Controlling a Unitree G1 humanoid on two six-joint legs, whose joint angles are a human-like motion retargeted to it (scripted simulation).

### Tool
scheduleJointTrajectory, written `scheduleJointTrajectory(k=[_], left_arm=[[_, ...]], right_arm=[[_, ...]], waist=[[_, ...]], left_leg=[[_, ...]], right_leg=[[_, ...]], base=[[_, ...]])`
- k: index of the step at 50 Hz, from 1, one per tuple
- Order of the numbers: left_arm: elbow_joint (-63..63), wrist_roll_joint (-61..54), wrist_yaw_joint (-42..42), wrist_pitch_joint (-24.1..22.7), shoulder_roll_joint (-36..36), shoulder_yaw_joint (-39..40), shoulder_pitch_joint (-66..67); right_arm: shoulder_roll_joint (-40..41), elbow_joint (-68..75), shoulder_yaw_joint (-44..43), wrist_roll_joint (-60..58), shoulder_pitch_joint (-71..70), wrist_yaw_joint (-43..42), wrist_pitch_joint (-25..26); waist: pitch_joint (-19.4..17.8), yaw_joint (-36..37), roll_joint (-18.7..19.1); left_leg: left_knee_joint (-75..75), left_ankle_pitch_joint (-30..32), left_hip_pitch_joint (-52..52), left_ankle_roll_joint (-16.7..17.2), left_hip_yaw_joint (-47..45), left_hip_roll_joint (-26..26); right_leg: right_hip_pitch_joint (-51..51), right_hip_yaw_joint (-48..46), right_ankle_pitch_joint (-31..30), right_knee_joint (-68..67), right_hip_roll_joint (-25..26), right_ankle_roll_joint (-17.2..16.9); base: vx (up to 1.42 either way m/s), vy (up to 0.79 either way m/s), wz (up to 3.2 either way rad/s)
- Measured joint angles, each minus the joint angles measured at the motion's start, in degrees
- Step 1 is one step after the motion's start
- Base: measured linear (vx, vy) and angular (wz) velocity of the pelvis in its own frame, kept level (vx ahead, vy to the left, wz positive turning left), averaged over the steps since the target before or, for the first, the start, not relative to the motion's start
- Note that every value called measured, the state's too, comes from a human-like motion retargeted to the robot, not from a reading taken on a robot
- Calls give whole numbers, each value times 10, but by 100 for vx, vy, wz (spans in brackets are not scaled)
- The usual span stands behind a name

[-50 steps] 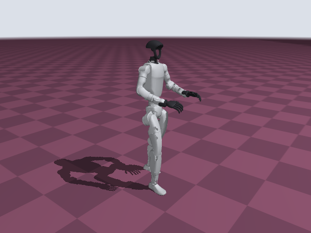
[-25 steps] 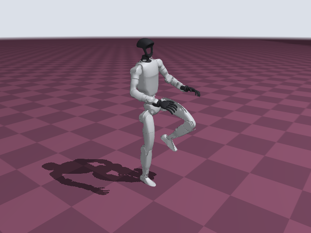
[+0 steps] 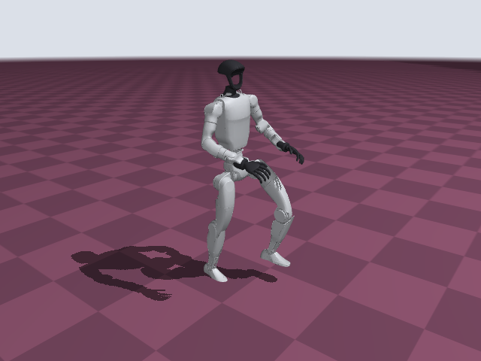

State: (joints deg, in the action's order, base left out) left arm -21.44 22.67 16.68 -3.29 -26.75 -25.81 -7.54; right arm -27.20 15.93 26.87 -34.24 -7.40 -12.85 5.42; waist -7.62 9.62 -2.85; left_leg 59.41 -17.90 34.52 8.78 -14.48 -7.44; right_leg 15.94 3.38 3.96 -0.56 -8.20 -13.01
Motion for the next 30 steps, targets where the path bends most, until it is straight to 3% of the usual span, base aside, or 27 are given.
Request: scheduleJointTrajectory(k=[2, 3, 5, 7, 10, 11, 13, 15, 18, 20, 25, 30], left_arm=[[15, 6, -11, -21, -14, 32, 8], [21, -12, -2, -20, -19, 39, 9], [16, -13, 7, -22, -29, 41, -1], [9, -15, 15, -28, -34, 33, 1], [-11, 5, 6, -13, -38, 20, -15], [-9, 23, -8, 0, -35, 24, -18], [-2, 52, -6, 17, -30, 23, -31], [-2, 58, 16, 26, -29, 12, -62], [-13, 60, 17, 38, -27, 8, -91], [-22, 63, 8, 55, -27, 17, -100], [-15, 64, 10, 63, -17, 28, -85], [1, 49, 36, 53, -11, 20, -81]], right_arm=[[-1, -2, -17, 5, -6, -34, -27], [1, 3, -13, -4, -14, -39, -20], [6, 12, -14, 10, -26, -62, -29], [16, 30, -15, 17, -16, -55, -71], [28, 53, -26, 48, 2, -16, -74], [28, 45, -37, 38, 15, -34, -51], [17, 23, -43, 37, 30, -40, -40], [-3, 4, -35, 33, 20, -57, -38], [-22, -3, -24, 1, -4, -53, -37], [-25, 0, -17, -8, -27, -31, -35], [-16, -8, -1, -35, -45, -26, -39], [-17, -12, 29, -118, -61, -101, -29]], waist=[[-43, 31, 19], [-50, 26, 22], [-36, 24, 24], [-34, -8, 39], [-18, -34, 22], [-15, -40, 23], [0, -57, 25], [5, -54, 26], [12, -53, 28], [30, -43, 34], [41, -45, 65], [-22, -78, 88]], left_leg=[[-197, 12, -193, 20, -75, -20], [-343, 47, -278, 16, -86, 9], [-568, 134, -382, 21, -87, 44], [-644, 175, -436, 40, -48, 44], [-644, 170, -434, 37, 3, 50], [-644, 174, -429, 37, 16, 48], [-630, 172, -401, 2, 41, 45], [-644, 176, -393, 2, 57, 43], [-644, 168, -384, -6, 64, 38], [-644, 172, -366, -20, 53, 29], [-644, 175, -361, -25, 52, 1], [-644, 173, -419, 11, 78, -18]], right_leg=[[24, 34, 40, -62, 13, -10], [39, 33, 41, -60, 15, -9], [17, 26, 78, -113, 32, -13], [27, -4, 61, -151, 61, 20], [-63, -70, 17, -341, 52, 46], [-119, -81, -22, -432, 49, 45], [-247, -104, -74, -612, 37, 53], [-377, -107, -59, -781, 20, 73], [-548, -107, 21, -996, -8, 127], [-688, -93, 17, -1110, 11, 159], [-943, -123, 13, -1276, 43, 167], [-1030, -164, 57, -1315, 46, 151]], base=[[48, 18, -122], [44, 24, -38], [42, 28, 41], [41, 27, 133], [31, 20, 144], [23, 18, 142], [19, 17, 134], [18, 13, 61], [19, 10, 8], [15, 7, -48], [19, 4, -13], [21, -3, 59]])
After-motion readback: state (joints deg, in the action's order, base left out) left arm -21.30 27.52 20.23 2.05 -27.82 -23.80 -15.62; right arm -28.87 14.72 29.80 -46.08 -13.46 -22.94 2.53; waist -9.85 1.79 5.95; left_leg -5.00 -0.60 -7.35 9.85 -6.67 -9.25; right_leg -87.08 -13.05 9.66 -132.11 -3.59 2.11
